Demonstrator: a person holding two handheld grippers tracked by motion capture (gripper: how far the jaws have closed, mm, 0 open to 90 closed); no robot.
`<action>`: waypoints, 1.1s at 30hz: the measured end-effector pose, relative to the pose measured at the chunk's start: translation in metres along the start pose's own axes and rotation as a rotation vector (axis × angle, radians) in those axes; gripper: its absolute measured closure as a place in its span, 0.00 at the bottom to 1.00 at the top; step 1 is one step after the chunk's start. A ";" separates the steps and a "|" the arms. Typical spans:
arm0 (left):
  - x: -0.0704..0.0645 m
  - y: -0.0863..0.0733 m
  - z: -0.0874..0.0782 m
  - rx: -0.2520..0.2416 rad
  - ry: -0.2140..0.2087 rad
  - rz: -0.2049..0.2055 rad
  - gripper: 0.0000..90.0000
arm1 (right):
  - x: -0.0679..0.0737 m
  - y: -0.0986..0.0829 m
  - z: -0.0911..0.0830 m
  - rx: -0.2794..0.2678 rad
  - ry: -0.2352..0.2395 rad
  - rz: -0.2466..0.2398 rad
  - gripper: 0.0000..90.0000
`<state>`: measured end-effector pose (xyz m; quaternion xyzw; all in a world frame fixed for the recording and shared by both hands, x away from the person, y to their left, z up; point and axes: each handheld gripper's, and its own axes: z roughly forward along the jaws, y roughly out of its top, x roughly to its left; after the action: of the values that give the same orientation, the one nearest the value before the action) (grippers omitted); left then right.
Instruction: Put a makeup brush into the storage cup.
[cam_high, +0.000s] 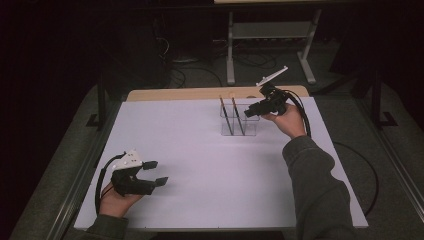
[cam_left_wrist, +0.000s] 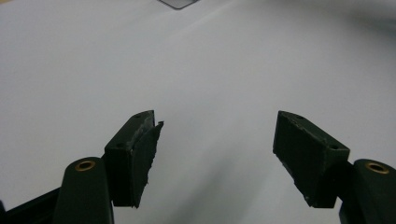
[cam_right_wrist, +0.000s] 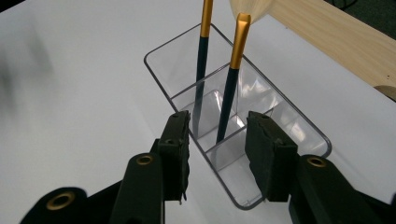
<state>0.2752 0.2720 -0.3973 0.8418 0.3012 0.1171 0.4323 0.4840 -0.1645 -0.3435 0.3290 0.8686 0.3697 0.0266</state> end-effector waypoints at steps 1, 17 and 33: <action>0.000 0.000 0.000 -0.001 -0.002 -0.004 0.33 | 0.000 -0.001 -0.001 -0.004 0.001 -0.005 0.65; -0.004 0.001 0.006 0.005 -0.008 0.001 0.32 | 0.004 -0.017 -0.010 -0.054 0.007 -0.003 0.59; -0.004 0.003 0.006 0.004 -0.012 0.004 0.32 | 0.009 -0.039 -0.016 -0.081 0.003 0.020 0.52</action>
<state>0.2756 0.2640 -0.3985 0.8441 0.2972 0.1122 0.4321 0.4510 -0.1891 -0.3556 0.3355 0.8496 0.4055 0.0350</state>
